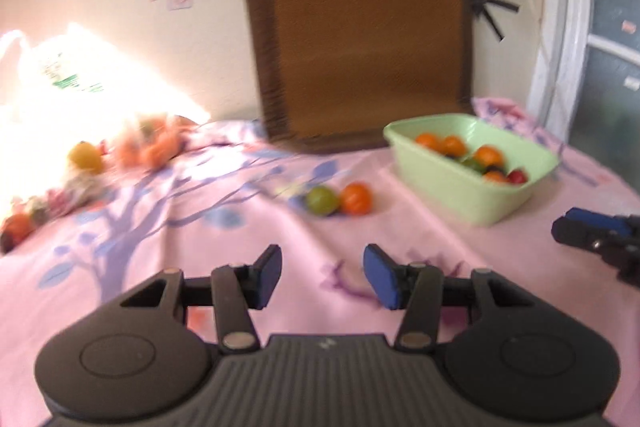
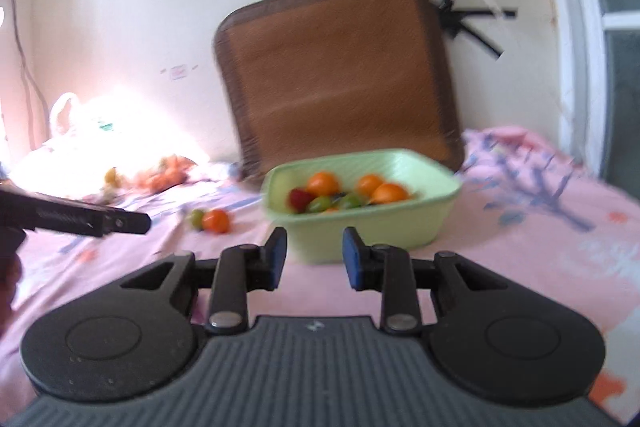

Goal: Organize fruits
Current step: 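Grasp a green tomato with the left tool while the right tool grasps an orange tomato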

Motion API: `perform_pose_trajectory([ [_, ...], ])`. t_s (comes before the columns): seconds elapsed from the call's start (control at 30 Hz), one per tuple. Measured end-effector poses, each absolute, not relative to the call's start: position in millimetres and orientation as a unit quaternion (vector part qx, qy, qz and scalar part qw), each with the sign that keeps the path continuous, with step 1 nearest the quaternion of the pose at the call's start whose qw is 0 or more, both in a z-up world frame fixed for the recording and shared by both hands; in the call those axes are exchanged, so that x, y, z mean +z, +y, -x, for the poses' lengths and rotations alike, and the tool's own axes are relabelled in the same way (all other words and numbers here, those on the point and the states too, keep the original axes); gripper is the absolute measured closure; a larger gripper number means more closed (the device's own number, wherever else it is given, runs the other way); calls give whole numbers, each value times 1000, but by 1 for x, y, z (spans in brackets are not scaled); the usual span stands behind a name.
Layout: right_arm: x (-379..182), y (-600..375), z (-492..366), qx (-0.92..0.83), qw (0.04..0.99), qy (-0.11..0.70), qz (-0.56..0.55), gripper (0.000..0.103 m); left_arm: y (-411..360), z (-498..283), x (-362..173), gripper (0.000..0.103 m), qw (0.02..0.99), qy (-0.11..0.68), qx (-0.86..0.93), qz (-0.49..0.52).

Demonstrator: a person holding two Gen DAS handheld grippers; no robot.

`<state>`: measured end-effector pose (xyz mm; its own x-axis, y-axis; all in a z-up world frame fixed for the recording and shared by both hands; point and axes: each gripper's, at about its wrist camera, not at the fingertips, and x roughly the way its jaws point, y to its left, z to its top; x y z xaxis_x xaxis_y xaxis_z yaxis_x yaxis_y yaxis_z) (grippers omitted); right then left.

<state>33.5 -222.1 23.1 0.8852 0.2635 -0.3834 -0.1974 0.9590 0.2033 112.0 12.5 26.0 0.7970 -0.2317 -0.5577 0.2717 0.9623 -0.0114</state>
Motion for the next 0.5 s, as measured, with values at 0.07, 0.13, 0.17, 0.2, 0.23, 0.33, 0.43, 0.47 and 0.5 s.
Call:
perform_pose_trajectory([
  [0.07,19,-206,-39,139,959,230,-88,70,21,-106,16,56,950,287,-116,-44],
  [0.13,14,-191,-44,149,953,247,-88,70,30,-102,5,57,949,295,-109,-36],
  [0.17,11,-183,-44,150,952,254,-84,70,36,-102,4,58,946,303,-113,-17],
  [0.2,7,-177,-45,148,951,263,-76,70,42,-100,6,57,949,294,-114,-1],
  [0.23,7,-171,-44,142,951,267,-60,70,45,-99,7,56,952,286,-105,7],
  [0.33,6,-166,-42,133,954,266,-44,70,48,-103,6,56,949,298,-106,21],
  [0.43,4,-168,-46,120,953,274,-47,70,50,-106,4,56,945,307,-105,28],
  [0.47,4,-169,-47,119,953,277,-43,70,50,-106,3,56,945,307,-106,30],
  [0.5,4,-167,-50,122,952,278,-38,70,51,-106,3,56,946,306,-107,32],
])
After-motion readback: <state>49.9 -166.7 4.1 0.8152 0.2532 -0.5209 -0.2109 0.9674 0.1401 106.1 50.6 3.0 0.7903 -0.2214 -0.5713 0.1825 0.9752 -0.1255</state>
